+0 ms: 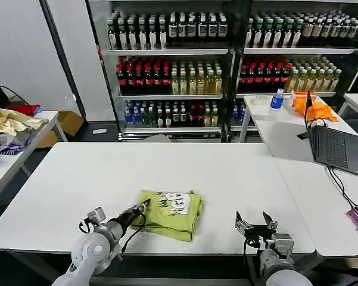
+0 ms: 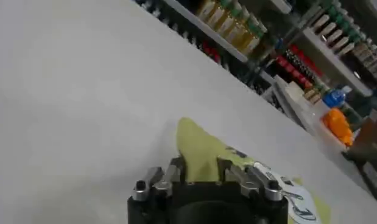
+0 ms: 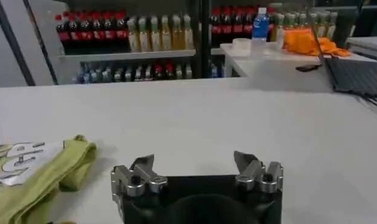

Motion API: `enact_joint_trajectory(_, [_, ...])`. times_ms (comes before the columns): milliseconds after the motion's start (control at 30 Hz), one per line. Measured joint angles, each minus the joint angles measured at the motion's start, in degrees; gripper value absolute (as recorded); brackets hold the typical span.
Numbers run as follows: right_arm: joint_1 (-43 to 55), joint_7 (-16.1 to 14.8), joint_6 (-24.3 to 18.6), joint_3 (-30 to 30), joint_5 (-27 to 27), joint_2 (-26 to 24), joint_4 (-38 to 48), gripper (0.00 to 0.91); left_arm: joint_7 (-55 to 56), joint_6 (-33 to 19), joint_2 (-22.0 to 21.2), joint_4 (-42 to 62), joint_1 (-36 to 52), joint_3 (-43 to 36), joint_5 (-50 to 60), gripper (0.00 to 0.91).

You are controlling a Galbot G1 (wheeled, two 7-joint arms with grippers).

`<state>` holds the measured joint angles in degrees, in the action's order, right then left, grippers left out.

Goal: Fold and organize the clothes.

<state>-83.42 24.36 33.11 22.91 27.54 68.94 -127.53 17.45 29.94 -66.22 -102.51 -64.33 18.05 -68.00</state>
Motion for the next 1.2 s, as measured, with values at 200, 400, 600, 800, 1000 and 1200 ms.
enact_joint_trajectory(200, [-0.35, 0.04, 0.0, 0.28, 0.03, 0.01, -0.44, 0.907, -0.15, 0.36, -0.53, 0.43, -0.29, 0.92, -3.1, 0.02])
enact_joint_trajectory(400, [-0.66, 0.06, 0.01, 0.73, 0.12, 0.01, -0.9, 0.907, 0.19, 0.78, -0.13, -0.31, -0.73, 2.64, -6.59, 0.02])
enact_joint_trajectory(600, [-0.59, 0.13, 0.01, 1.51, 0.65, -0.53, -1.4, 0.907, 0.69, 1.07, 1.68, -2.3, -0.06, 6.98, -8.08, 0.02])
enact_joint_trajectory(800, [-0.29, 0.1, 0.01, 1.62, 1.12, -0.69, -1.84, 0.907, 0.08, 1.95, 7.56, -2.93, 1.47, 14.32, -7.91, 0.02])
enact_joint_trajectory(1000, [0.05, -0.04, 0.0, 1.19, 1.18, -0.46, -1.84, 0.907, -2.0, 2.36, 16.43, -3.8, 2.44, 20.99, -5.19, 0.02])
enact_joint_trajectory(1200, [-0.2, -0.23, -0.3, 1.02, 0.73, -0.21, -1.55, 0.907, -4.61, 1.83, 21.53, -6.05, 1.07, 22.08, 1.7, 0.02])
